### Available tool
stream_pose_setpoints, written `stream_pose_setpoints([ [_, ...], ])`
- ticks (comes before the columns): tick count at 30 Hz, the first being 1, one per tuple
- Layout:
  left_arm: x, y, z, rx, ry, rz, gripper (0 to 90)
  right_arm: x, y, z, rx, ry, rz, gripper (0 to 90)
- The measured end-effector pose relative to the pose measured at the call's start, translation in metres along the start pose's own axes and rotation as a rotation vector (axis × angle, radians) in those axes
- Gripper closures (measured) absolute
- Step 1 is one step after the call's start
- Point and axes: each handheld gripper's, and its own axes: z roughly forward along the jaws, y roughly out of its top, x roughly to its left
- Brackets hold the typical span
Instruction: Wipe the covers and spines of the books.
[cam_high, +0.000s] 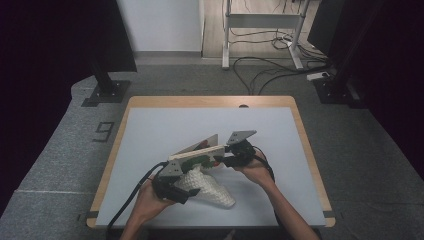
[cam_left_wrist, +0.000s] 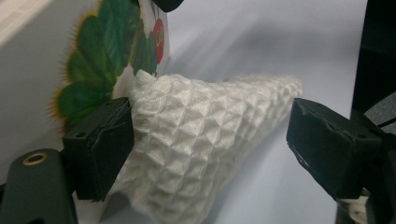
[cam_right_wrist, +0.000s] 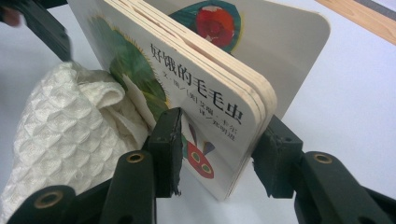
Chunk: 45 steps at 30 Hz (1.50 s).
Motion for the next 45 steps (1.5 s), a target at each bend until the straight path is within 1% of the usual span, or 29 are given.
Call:
stream_pose_setpoints([
  [1, 0.001, 0.0, 0.004, -0.002, 0.006, -0.003, 15.0, 0.0, 0.0, 0.0, 0.0, 0.0, 0.0, 54.6],
  [3, 0.002, -0.001, 0.009, 0.006, 0.004, -0.007, 14.9, 0.0, 0.0, 0.0, 0.0, 0.002, 0.001, 54.6],
  [5, 0.002, -0.003, 0.017, 0.035, 0.007, -0.004, 14.5, 0.0, 0.0, 0.0, 0.001, 0.001, 0.001, 54.6],
  [7, -0.001, -0.006, 0.027, 0.082, 0.024, 0.006, 14.0, 0.0, 0.0, 0.0, 0.0, 0.0, 0.001, 54.4],
  [8, -0.002, -0.007, 0.031, 0.1, 0.023, 0.01, 13.6, 0.0, 0.0, 0.0, 0.001, 0.001, 0.0, 54.4],
  [9, -0.002, -0.008, 0.035, 0.11, 0.011, 0.008, 12.7, 0.0, 0.0, 0.0, 0.001, -0.001, 0.001, 54.3],
  [11, -0.002, -0.01, 0.04, 0.115, -0.007, 0.003, 13.7, 0.0, 0.0, 0.0, 0.001, -0.001, 0.001, 54.2],
  [14, -0.002, -0.011, 0.044, 0.132, -0.001, 0.009, 15.9, 0.001, 0.0, 0.0, 0.0, -0.003, 0.002, 54.1],
  [16, -0.003, -0.012, 0.045, 0.145, 0.015, 0.018, 23.0, 0.0, 0.0, 0.0, -0.001, -0.001, 0.002, 54.1],
  [19, -0.005, -0.013, 0.047, 0.151, 0.038, 0.023, 37.9, 0.0, 0.0, 0.0, -0.003, -0.001, 0.003, 54.1],
  [22, -0.002, -0.013, 0.046, 0.154, 0.03, 0.004, 56.1, 0.0, -0.001, 0.0, -0.006, -0.001, 0.006, 54.0],
  [23, -0.001, -0.012, 0.044, 0.154, 0.03, -0.009, 60.3, 0.0, -0.001, 0.0, -0.006, -0.001, 0.006, 54.0],
  [24, 0.001, -0.012, 0.043, 0.153, 0.026, -0.015, 63.5, 0.0, -0.001, 0.0, -0.006, -0.001, 0.007, 54.0],
  [26, 0.002, -0.01, 0.04, 0.14, 0.019, -0.023, 66.7, 0.001, -0.001, 0.0, -0.008, -0.002, 0.007, 54.1],
  [31, -0.002, -0.008, 0.031, 0.115, 0.016, -0.009, 68.0, 0.001, -0.001, 0.0, -0.01, -0.004, 0.009, 54.2],
  [34, -0.004, -0.006, 0.025, 0.108, 0.018, -0.003, 68.0, 0.001, -0.002, 0.001, -0.013, -0.004, 0.01, 54.2],
  [36, -0.004, -0.006, 0.021, 0.109, 0.016, 0.001, 67.9, 0.0, -0.002, 0.001, -0.014, -0.003, 0.012, 54.1],
  [40, -0.003, -0.005, 0.011, 0.114, 0.027, 0.001, 67.8, 0.0, -0.002, 0.001, -0.016, -0.004, 0.014, 54.1],
  [45, -0.005, -0.008, -0.002, 0.129, 0.053, 0.013, 67.4, 0.0, -0.002, 0.001, -0.017, -0.004, 0.016, 54.1],
])
